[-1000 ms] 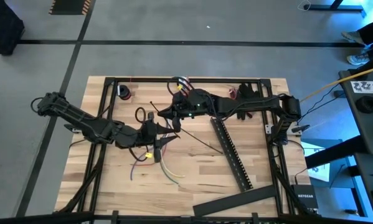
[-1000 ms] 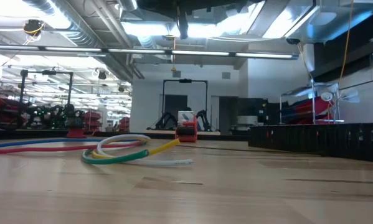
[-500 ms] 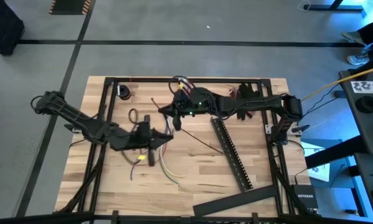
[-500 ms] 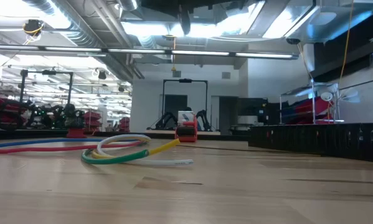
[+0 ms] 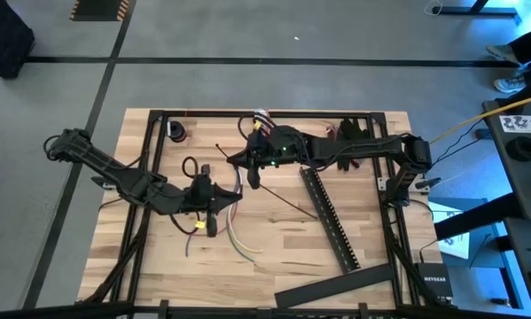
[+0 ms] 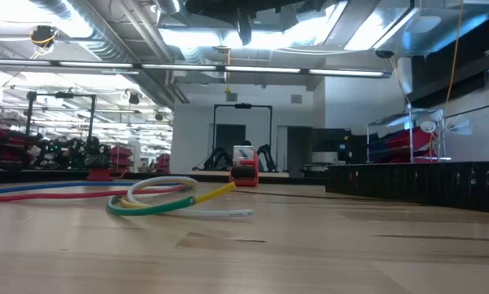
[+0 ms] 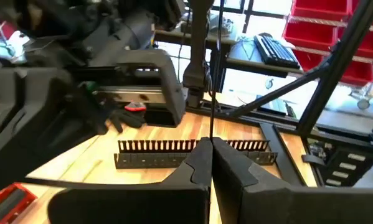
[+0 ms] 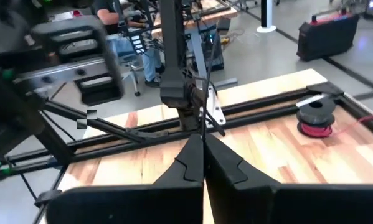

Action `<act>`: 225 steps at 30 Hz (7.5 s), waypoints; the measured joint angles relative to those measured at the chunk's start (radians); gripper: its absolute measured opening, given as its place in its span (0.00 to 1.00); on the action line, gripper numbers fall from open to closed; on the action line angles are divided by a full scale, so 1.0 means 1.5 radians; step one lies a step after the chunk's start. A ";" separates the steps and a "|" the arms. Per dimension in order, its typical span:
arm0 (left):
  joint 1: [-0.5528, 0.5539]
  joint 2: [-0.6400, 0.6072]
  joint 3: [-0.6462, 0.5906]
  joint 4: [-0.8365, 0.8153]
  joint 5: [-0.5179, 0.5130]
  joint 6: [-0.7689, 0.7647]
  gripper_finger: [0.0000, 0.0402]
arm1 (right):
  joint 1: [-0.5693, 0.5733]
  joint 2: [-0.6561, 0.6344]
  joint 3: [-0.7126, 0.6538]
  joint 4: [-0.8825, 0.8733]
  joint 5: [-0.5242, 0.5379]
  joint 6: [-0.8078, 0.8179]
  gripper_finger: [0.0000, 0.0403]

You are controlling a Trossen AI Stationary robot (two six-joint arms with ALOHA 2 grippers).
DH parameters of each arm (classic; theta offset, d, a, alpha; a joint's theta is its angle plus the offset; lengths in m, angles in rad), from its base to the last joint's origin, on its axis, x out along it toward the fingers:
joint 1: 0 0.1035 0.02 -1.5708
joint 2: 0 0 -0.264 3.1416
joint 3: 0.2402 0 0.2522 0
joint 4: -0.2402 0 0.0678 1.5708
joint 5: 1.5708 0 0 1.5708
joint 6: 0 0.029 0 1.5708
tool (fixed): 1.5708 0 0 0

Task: Ziptie cables
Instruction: Wrap the black zip tie on the cable

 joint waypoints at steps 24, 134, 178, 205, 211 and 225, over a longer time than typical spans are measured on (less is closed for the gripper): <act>-0.047 -0.131 -0.075 0.005 -0.143 -0.262 0.00 | -0.001 -0.016 0.000 0.135 0.055 -0.436 0.00; 0.044 -0.146 -0.076 -0.256 0.132 -0.594 0.00 | 0.129 0.008 -0.006 -0.075 0.144 -0.912 0.00; 0.116 -0.113 -0.075 -0.268 0.242 -0.489 0.12 | 0.161 0.050 -0.005 -0.074 0.278 -0.802 0.00; 0.092 -0.191 -0.075 -0.286 0.240 -0.313 0.29 | 0.160 0.050 -0.005 -0.069 0.278 -0.793 0.00; 0.069 -0.232 -0.074 -0.333 0.235 -0.301 0.29 | 0.155 0.050 -0.005 -0.067 0.278 -0.779 0.00; -0.048 -0.179 -0.302 0.021 0.043 -0.265 0.29 | 0.125 0.050 -0.005 -0.018 0.277 -0.662 0.00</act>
